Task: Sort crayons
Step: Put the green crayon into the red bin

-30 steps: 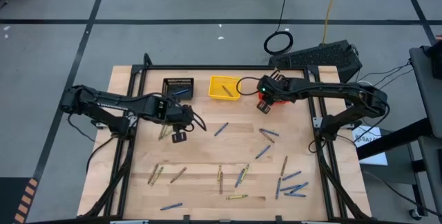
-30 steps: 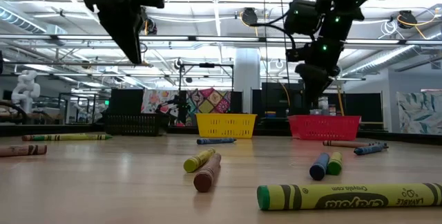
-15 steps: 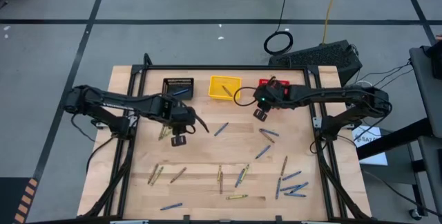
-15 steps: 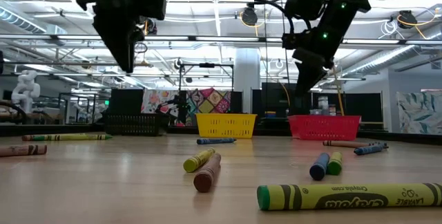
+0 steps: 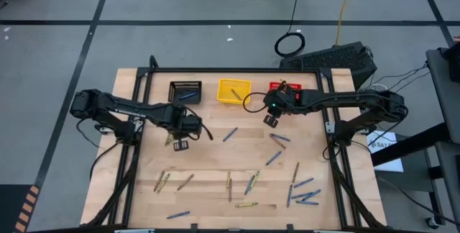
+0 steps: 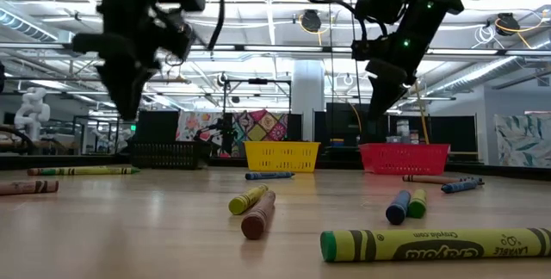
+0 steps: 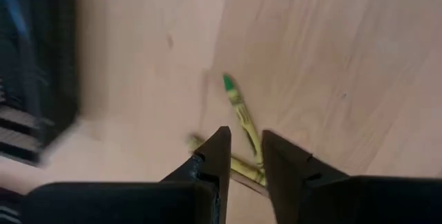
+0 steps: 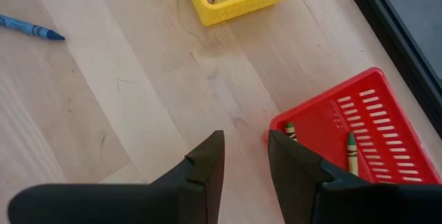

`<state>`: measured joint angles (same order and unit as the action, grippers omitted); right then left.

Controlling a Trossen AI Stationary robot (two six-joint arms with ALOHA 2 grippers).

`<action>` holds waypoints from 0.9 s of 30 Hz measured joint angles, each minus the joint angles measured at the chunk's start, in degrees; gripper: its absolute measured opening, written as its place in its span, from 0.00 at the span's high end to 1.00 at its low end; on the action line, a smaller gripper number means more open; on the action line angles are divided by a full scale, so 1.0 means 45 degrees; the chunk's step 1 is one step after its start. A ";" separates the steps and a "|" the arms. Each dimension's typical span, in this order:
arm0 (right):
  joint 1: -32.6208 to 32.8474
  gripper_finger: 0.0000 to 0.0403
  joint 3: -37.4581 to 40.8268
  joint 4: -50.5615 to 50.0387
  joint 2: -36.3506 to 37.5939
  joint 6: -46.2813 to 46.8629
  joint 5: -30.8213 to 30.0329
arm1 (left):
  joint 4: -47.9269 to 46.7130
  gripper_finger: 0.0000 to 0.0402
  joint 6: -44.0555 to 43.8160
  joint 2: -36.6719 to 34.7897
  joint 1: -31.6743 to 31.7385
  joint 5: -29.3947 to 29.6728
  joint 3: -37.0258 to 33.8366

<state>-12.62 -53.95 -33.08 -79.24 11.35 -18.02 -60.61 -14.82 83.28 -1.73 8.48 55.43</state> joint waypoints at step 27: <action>0.0000 0.75 0.0000 0.0024 -0.0005 0.0318 0.0033 | 0.3106 0.80 -0.1612 -0.0702 0.0264 -0.1027 -0.3277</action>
<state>-12.62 -53.95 -32.97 -79.26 12.79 -17.87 -46.63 -22.07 80.12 -0.54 3.86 40.69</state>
